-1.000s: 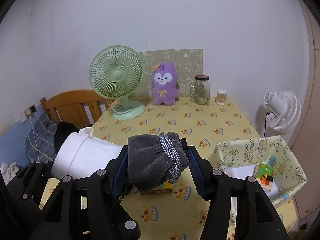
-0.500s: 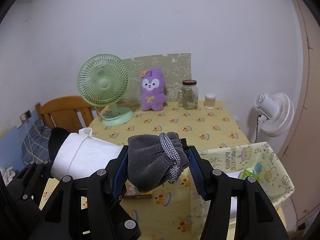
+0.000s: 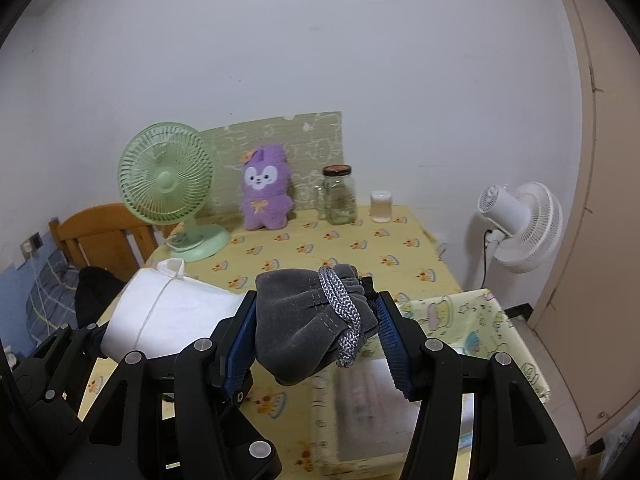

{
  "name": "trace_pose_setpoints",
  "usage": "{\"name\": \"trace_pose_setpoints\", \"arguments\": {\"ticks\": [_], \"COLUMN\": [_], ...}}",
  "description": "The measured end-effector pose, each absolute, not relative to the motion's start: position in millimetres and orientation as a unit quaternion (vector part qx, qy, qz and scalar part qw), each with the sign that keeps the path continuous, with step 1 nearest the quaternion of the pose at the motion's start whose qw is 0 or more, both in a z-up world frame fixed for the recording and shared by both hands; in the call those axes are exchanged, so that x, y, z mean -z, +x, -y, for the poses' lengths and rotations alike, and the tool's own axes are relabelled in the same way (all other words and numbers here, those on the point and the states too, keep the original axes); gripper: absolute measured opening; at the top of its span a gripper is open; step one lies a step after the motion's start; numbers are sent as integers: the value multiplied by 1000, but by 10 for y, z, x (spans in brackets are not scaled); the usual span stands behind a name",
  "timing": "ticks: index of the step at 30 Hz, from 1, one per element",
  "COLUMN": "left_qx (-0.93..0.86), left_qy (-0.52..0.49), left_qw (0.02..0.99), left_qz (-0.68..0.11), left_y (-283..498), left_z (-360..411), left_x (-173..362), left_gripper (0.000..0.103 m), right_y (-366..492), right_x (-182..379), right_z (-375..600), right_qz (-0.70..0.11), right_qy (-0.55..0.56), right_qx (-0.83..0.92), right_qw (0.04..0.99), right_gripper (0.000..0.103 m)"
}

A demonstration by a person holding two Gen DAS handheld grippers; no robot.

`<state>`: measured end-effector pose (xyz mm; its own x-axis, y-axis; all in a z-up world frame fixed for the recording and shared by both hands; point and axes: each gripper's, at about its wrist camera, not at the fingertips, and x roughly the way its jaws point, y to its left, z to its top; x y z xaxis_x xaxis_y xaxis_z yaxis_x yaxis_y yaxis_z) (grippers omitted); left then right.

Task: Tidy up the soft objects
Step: 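Lift the white cloth and grey sock and carry them toward the gift box, then lower the white cloth and grey sock into the gift box, opening both grippers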

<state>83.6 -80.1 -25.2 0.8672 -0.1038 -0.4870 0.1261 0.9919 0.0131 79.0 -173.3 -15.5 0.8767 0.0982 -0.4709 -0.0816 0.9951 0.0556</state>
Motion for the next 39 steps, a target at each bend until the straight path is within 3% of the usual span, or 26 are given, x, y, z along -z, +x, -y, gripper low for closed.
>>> {"name": "trace_pose_setpoints", "arguments": {"ticks": [33, 39], "left_qx": [149, 159], "left_qy": [70, 107], "left_qw": [940, 931], "left_qz": [-299, -312], "left_y": [1074, 1086], "left_z": [1748, 1872], "left_x": [641, 692], "left_gripper": [82, 90], "right_y": [843, 828], "right_x": [581, 658], "right_z": [2700, 2790], "right_qz": [-280, -276], "right_qy": [42, 57], "right_qx": [34, 37], "right_qw": [959, 959], "right_gripper": [60, 60]}}
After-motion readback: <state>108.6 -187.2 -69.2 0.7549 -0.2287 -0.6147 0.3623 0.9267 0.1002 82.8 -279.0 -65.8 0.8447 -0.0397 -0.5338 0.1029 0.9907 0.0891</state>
